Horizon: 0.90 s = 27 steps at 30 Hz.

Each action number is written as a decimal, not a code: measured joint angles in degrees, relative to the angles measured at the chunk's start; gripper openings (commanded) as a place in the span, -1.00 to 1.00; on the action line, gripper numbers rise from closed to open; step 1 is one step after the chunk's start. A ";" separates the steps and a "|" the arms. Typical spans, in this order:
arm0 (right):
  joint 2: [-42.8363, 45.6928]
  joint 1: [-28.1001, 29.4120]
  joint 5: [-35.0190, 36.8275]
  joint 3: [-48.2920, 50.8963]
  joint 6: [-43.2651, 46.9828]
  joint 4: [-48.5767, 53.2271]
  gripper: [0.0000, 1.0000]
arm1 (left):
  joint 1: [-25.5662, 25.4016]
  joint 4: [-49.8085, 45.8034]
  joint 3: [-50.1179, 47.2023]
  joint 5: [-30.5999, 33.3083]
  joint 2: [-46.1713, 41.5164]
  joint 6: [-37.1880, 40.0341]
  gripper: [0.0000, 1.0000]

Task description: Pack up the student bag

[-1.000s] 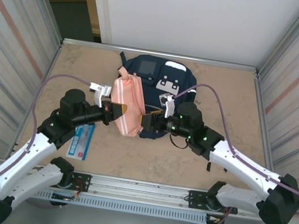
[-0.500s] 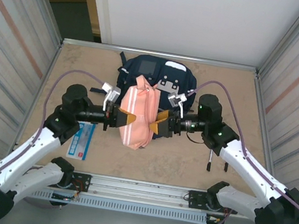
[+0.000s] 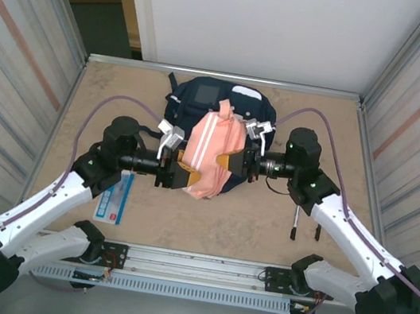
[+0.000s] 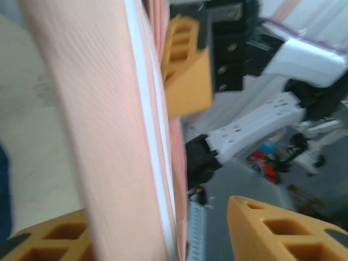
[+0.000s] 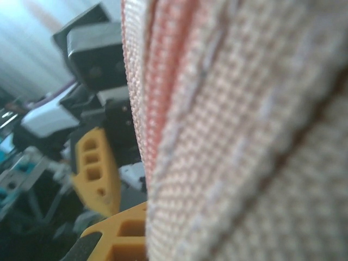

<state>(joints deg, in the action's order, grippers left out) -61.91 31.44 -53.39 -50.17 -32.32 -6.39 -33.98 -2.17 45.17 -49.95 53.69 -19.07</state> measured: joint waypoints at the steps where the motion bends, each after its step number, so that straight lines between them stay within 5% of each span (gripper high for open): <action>1: 0.59 -0.50 2.64 -0.26 0.20 2.23 -1.00 | -0.09 -1.09 -0.11 2.69 0.00 1.42 0.56; 6: 4.20 -1.38 19.82 -2.12 2.45 13.31 -1.00 | -2.97 -2.91 -2.73 16.39 0.26 13.16 0.66; 8: 6.51 -1.55 27.61 -2.12 2.93 17.33 -1.00 | -4.70 -2.58 -3.56 21.99 1.92 19.93 0.97; 13: 10.27 -3.28 41.11 -1.68 2.71 23.56 -1.00 | -6.16 -2.95 -2.14 35.52 12.50 32.30 0.97; 17: 13.64 -5.20 46.29 0.04 2.49 26.27 -1.00 | -6.10 -3.63 2.93 44.50 23.96 41.75 0.97; 27: 20.26 -5.77 51.60 3.78 1.31 29.20 -1.00 | -4.35 -2.75 16.13 54.07 46.21 52.39 0.79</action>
<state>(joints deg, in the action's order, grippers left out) -41.65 25.67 -1.78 -46.39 -31.00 22.81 -38.33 -4.93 61.30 4.12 99.90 33.32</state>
